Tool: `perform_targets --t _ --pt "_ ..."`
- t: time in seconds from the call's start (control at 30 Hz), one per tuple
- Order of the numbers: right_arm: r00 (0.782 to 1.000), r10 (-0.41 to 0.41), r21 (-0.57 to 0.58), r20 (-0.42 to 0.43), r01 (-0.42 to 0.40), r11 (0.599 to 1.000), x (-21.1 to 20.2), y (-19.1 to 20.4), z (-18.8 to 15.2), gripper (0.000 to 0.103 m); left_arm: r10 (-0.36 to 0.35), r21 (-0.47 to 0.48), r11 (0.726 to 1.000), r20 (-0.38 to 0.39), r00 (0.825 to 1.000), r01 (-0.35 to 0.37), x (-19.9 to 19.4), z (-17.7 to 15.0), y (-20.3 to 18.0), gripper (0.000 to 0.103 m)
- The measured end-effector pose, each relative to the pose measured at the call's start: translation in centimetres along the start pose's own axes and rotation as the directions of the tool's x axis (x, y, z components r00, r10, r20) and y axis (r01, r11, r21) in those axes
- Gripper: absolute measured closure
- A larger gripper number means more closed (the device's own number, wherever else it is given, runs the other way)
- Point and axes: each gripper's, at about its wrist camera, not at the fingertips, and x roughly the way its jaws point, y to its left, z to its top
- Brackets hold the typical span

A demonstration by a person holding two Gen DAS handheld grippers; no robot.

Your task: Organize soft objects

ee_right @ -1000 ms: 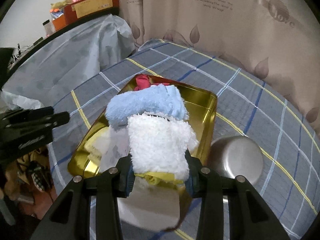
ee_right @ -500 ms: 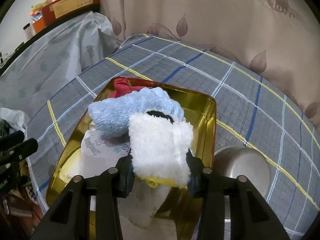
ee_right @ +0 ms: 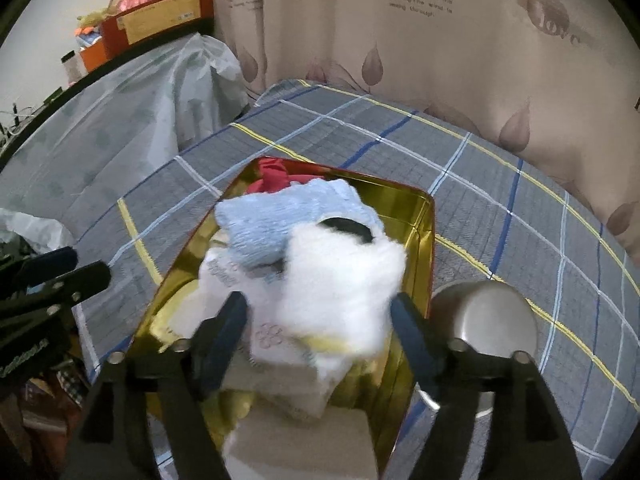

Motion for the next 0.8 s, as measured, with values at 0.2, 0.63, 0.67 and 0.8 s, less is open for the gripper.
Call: perform_targets --t 0.2,0.63,0.67,0.8 --pt "0.999 -0.002 -0.021 0.047 0.003 1.0 -2.6 1.0 -1.4 0.019 0.002 0.001 1.0 0.004 1.0 -0.002 -0.3 0.0 -0.3 0.059" --pt "0.994 -0.023 -0.004 0.103 0.024 1.0 -7.2 1.5 -5.3 0.007 0.0 0.023 1.0 -0.002 1.0 0.0 -0.4 -0.4 -1.0 0.059" --pt "0.994 -0.018 0.009 0.108 0.017 1.0 -7.6 1.4 -5.7 0.006 -0.001 0.026 1.0 -0.001 1.0 0.001 -0.5 -0.4 -1.1 0.059" --pt "0.991 -0.001 0.05 0.132 -0.006 0.999 -8.3 1.2 -6.7 0.006 -0.006 0.033 0.999 -0.003 1.0 0.006 -0.7 -0.7 -1.6 0.059"
